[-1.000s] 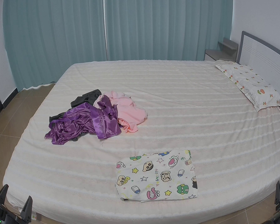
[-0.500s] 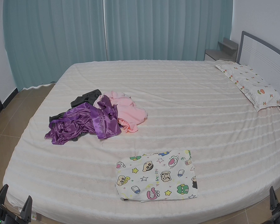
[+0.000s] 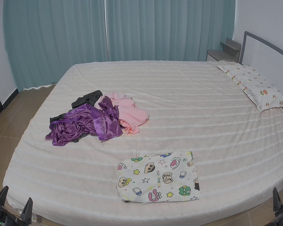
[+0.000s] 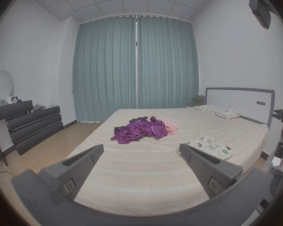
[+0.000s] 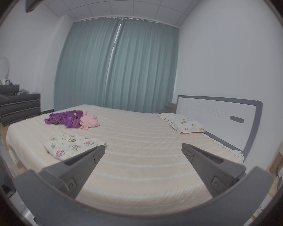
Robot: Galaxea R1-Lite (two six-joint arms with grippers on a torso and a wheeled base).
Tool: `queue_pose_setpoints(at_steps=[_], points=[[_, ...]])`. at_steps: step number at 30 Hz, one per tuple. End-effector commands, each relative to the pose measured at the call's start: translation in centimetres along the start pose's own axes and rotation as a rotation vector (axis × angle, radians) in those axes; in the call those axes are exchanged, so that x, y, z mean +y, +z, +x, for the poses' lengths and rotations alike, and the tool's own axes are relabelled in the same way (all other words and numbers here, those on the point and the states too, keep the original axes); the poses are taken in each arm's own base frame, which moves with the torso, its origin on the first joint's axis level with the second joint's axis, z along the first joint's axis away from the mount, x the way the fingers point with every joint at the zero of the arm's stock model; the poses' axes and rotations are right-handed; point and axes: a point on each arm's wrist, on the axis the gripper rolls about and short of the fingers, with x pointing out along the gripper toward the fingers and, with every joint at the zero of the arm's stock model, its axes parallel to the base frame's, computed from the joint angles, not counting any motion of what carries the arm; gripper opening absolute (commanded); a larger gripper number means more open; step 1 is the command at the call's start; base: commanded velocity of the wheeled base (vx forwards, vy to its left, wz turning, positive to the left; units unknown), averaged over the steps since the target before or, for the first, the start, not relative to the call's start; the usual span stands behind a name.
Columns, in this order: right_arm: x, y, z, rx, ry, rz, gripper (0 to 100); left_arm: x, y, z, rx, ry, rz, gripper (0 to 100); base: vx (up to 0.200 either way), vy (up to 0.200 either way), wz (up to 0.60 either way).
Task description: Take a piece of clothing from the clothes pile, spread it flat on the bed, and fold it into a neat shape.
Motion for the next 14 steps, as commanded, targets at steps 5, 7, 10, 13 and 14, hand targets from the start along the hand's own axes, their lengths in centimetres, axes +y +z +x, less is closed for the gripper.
queue_pose_setpoints(at_steps=[5,7,10,13,14], points=[[0.04,-0.36,0.04,-0.007,-0.006,0.022,100,0.0,-0.48,0.17,0.024,0.0,-0.001,100,0.0,0.0,0.0],[0.04,-0.36,0.03,-0.009,-0.006,0.022,100,0.0,-0.48,0.17,0.024,0.0,-0.001,100,0.0,0.0,0.0],[0.04,-0.36,0.04,-0.008,-0.005,0.02,100,0.0,-0.48,0.17,0.024,0.0,-0.001,100,0.0,0.0,0.0],[0.04,-0.36,0.03,-0.009,-0.005,0.022,100,0.0,-0.48,0.17,0.024,0.0,-0.001,100,0.0,0.0,0.0],[0.04,-0.36,0.03,-0.009,-0.005,0.022,100,0.0,-0.48,0.17,0.024,0.0,-0.001,100,0.0,0.0,0.0]])
